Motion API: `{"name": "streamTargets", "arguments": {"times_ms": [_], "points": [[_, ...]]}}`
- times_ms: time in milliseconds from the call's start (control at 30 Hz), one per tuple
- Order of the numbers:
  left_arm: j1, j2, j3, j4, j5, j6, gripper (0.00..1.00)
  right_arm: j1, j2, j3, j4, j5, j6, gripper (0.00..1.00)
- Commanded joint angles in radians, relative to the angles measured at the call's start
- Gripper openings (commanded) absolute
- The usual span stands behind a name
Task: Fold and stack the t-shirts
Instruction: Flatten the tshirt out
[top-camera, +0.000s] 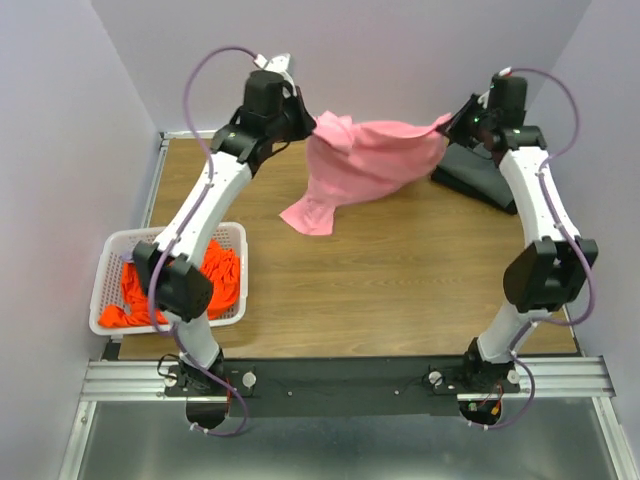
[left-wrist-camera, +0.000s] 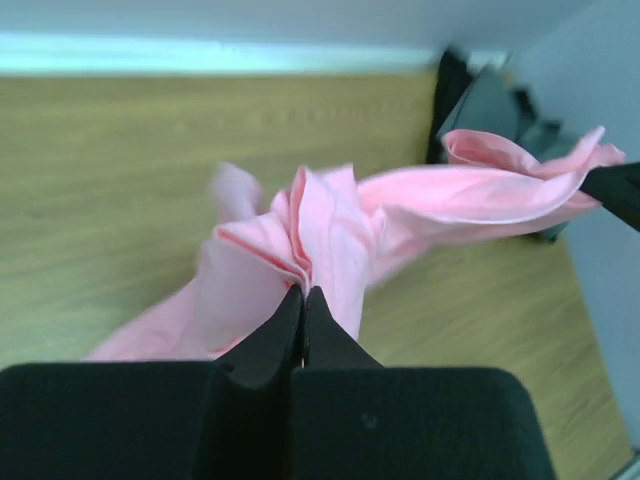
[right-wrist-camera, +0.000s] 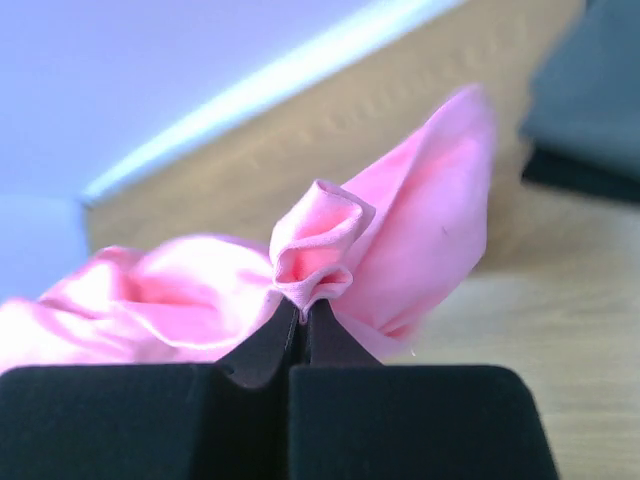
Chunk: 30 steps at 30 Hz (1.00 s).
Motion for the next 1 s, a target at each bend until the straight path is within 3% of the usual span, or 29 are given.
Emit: {"name": "streamTargets", "arguments": {"times_ms": [0, 133, 200, 233, 300, 333, 400, 433, 567, 633, 800, 967], "points": [[-0.024, -0.186, -0.012, 0.061, -0.072, -0.023, 0.0, 0.012, -0.131, 0.069, -0.155, 0.053, -0.053, 0.02], [-0.025, -0.369, -0.272, 0.178, -0.079, -0.063, 0.0, 0.012, -0.313, -0.138, -0.166, 0.088, -0.046, 0.02], [-0.025, -0.426, -0.444, 0.19, -0.051, -0.069, 0.18, 0.012, -0.396, -0.248, -0.186, 0.109, -0.038, 0.02], [-0.025, -0.47, -0.56, 0.185, -0.003, -0.083, 0.38, 0.012, -0.471, -0.378, -0.197, 0.117, -0.035, 0.02], [-0.031, -0.512, -0.687, 0.178, 0.041, -0.106, 0.55, 0.013, -0.54, -0.51, -0.241, 0.139, -0.033, 0.05], [-0.037, -0.556, -0.801, 0.166, 0.047, -0.118, 0.67, 0.012, -0.566, -0.617, -0.262, 0.155, -0.03, 0.16], [-0.048, -0.617, -0.892, 0.138, 0.038, -0.146, 0.75, 0.012, -0.626, -0.716, -0.315, 0.156, -0.036, 0.32], [-0.048, -0.633, -0.947, 0.13, 0.026, -0.146, 0.77, 0.015, -0.645, -0.791, -0.324, 0.154, -0.036, 0.44], [-0.056, -0.639, -0.939, 0.086, -0.005, -0.112, 0.82, 0.012, -0.68, -0.836, -0.333, 0.162, -0.036, 0.67], [-0.066, -0.589, -0.904, 0.078, -0.013, -0.091, 0.82, 0.012, -0.65, -0.809, -0.329, 0.174, -0.052, 0.73], [-0.128, -0.406, -0.831, 0.018, -0.02, -0.06, 0.82, 0.012, -0.51, -0.671, -0.289, 0.151, -0.064, 0.75], [-0.235, -0.322, -0.811, -0.008, -0.053, -0.039, 0.79, 0.012, -0.412, -0.627, -0.266, 0.152, -0.056, 0.75]]}}
